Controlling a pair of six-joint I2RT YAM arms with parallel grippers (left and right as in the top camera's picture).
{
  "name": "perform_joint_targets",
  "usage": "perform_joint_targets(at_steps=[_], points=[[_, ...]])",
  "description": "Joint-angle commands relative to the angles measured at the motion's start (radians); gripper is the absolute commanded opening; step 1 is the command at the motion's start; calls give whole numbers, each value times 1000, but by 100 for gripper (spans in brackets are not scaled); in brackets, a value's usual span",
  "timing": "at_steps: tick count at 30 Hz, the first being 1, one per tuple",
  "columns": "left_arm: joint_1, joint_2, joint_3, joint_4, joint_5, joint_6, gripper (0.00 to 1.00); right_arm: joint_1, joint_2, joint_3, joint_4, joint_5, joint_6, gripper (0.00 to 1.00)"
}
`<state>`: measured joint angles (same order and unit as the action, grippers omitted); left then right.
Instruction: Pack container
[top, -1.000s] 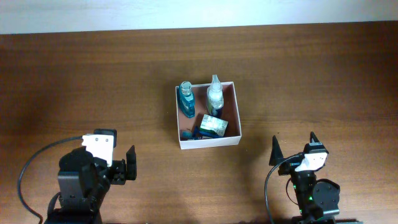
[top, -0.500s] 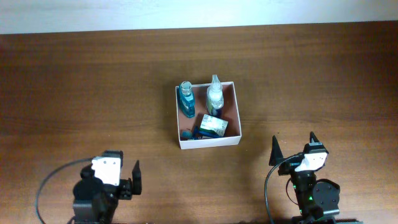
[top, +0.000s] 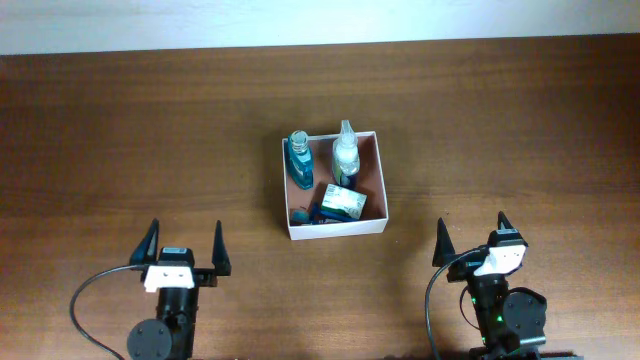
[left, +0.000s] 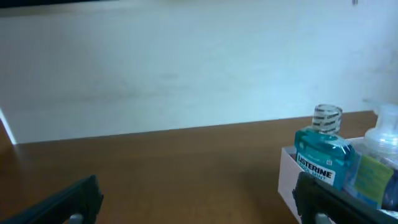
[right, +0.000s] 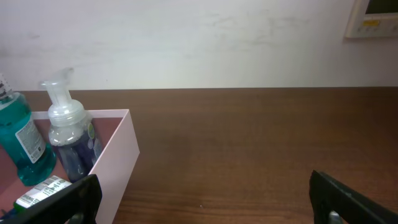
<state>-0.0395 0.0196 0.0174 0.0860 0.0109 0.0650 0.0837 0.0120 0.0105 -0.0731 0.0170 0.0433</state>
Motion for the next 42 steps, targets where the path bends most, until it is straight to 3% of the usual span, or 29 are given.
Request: perform_joint_targets(at_steps=[1,5,42], points=[[2,-15,-8,-58,-7,22,99,-6,-8,-5,-8,-2,-10,98],[2,-14,-8,-169,1,6,99,-6,-8,-5,-8,-2,-10,98],[2,-14,-8,-169,0,7,99,-6,-8,-5,-8,-2,-10,98]])
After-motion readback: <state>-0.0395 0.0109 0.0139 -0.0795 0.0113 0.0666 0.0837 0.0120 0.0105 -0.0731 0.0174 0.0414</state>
